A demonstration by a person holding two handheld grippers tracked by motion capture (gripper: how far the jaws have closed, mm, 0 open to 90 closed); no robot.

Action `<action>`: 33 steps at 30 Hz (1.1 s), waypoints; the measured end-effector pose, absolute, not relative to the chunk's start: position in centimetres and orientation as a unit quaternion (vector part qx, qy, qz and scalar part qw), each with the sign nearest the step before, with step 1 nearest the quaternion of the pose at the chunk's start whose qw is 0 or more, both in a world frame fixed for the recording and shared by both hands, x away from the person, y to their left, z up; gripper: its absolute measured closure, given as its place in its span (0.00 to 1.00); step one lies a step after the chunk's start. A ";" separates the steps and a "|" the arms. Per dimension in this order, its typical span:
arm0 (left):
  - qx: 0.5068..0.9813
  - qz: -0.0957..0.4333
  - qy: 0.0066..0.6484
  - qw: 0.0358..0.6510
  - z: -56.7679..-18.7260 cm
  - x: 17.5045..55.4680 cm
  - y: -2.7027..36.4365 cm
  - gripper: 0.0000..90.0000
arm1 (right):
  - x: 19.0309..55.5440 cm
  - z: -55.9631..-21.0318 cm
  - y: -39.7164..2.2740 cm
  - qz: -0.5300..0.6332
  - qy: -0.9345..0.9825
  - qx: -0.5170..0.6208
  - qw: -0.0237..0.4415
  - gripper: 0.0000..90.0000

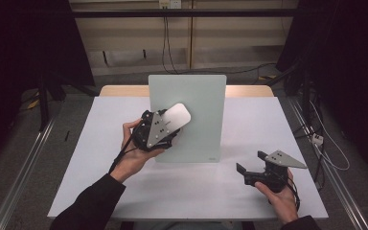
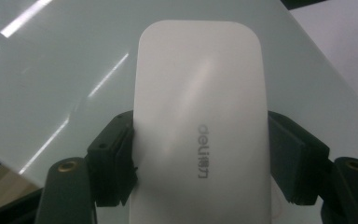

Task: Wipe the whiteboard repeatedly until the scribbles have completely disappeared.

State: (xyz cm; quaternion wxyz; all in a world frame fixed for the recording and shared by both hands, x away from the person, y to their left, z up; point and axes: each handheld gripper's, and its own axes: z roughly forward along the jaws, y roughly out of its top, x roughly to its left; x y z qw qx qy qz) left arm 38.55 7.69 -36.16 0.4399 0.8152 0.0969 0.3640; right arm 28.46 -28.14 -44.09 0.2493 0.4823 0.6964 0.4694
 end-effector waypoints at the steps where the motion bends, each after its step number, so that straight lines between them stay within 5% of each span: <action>1: 0.817 0.363 0.095 0.438 -36.3 38.5 7.6 0.35 | 28.5 -44.1 -28.1 0.469 0.696 0.482 0.250 0.06; 22: 0.787 0.399 0.131 0.452 -30.6 41.1 9.2 0.35 | 28.5 -44.1 -28.1 0.470 0.696 0.481 0.250 0.06; 33: 0.796 0.395 0.117 0.445 -32.7 40.2 8.5 0.35 | 28.5 -44.1 -28.1 0.470 0.697 0.481 0.250 0.07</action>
